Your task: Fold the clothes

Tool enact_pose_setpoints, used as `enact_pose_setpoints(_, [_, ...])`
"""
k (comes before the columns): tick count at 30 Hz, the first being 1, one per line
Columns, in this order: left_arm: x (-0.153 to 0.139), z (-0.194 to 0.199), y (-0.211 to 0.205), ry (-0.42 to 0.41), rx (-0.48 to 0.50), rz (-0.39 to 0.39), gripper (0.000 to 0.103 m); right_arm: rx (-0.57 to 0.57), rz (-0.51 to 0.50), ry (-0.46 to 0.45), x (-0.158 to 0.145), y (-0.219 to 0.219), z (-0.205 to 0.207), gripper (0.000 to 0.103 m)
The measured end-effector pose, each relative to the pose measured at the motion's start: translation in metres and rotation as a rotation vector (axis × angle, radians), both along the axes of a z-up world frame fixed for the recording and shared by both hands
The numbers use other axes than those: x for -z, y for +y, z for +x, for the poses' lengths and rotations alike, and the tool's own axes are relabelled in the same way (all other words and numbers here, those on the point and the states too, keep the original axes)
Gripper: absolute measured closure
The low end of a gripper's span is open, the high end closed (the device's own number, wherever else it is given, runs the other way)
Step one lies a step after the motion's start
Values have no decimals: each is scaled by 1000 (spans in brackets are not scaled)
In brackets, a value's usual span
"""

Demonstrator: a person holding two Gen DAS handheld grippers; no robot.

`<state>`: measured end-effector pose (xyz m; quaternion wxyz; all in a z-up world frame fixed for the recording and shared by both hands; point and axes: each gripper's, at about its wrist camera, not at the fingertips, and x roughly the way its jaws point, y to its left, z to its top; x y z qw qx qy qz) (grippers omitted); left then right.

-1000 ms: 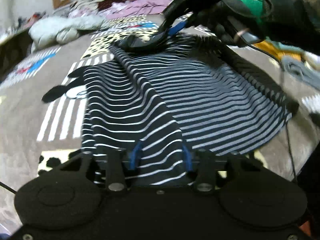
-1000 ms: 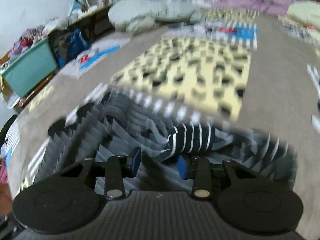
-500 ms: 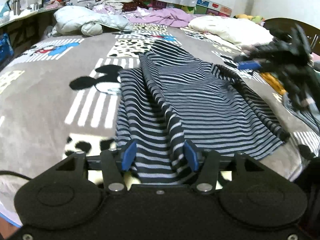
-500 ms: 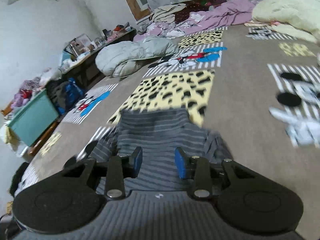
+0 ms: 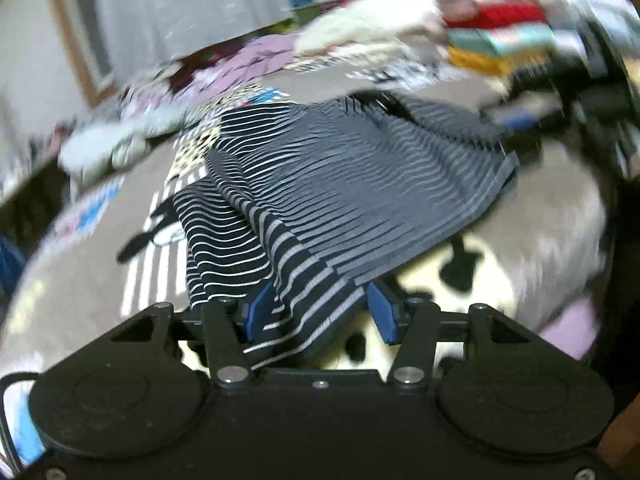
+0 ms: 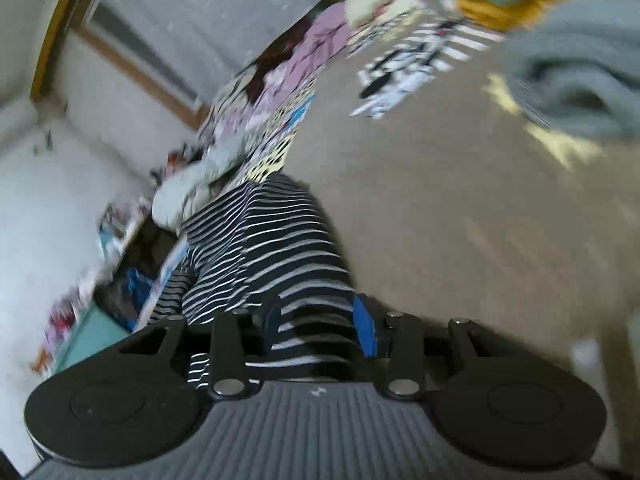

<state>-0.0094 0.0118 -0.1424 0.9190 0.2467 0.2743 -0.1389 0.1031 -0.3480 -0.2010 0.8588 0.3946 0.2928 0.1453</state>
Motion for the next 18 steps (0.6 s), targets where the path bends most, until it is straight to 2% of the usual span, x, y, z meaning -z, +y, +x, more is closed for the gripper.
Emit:
enact_pose_setpoints(3, [22, -6, -9, -43, 64, 202, 57, 6, 18, -8, 2, 0, 0, 61])
enact_pose_setpoints(5, [36, -3, -12, -53, 81, 277, 64, -8, -6, -15, 1, 5, 2, 60])
enact_pose_setpoints(6, [37, -1, -13, -65, 82, 286, 67, -11, -13, -18, 1, 8, 2, 60])
enact_pose_setpoints(8, [32, 3, -12, -102, 70, 287, 94, -13, -20, -25, 0, 10, 3, 60])
enact_pose_setpoints(10, [12, 13, 1, -102, 30, 183, 95, -12, -22, -30, 1, 12, 3, 60])
enact_pose_setpoints(13, [-33, 39, 44, -59, -50, -90, 95, -11, -19, -34, 1, 12, 3, 60])
enact_pose_setpoints(18, [-94, 86, 128, -62, -133, -445, 95, -23, -35, -50, 4, 11, 0, 60])
